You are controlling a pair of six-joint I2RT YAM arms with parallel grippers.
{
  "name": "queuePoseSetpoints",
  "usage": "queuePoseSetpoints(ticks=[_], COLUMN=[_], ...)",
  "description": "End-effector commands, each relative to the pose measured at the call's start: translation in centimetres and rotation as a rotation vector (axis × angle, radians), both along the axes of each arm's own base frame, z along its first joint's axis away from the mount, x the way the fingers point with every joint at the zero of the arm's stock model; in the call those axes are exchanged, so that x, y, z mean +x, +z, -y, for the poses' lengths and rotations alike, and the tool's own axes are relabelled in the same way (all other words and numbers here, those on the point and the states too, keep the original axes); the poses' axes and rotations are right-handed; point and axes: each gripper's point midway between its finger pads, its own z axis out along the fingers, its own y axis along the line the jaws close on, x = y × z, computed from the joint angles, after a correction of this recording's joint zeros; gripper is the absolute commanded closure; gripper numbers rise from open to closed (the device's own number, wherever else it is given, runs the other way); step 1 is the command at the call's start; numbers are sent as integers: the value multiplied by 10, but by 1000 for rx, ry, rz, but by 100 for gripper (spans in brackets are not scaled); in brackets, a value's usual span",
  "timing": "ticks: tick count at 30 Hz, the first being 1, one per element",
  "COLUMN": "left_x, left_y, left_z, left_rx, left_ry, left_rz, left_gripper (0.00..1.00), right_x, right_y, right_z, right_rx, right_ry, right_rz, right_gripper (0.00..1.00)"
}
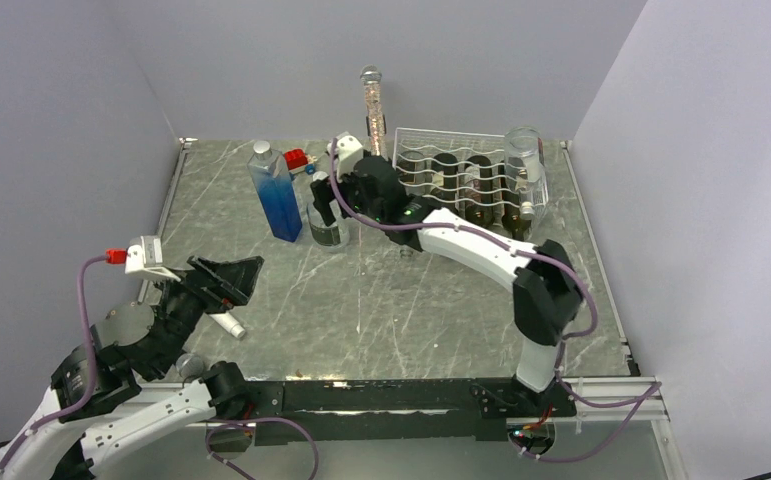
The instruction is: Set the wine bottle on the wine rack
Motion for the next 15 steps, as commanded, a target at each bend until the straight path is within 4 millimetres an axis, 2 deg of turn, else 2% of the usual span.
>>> queuePoseSetpoints(ticks=[1,8,15], left_x=[-2,1,3], left_y=[5,-1,-2], left_z=[-8,-1,3], left_rx=[-32,8,25], left_ry=[22,9,3], left_rz=[3,-10,-5], left_gripper=[1,1,1], right_x=[32,44,43], right_y=[31,5,-16], right_z=[-11,-27,-27], right_rx=[49,-21,-92], right_ry=[-135,-137,-142], right_rz=[41,-2,-24], right_gripper=[14,33,37])
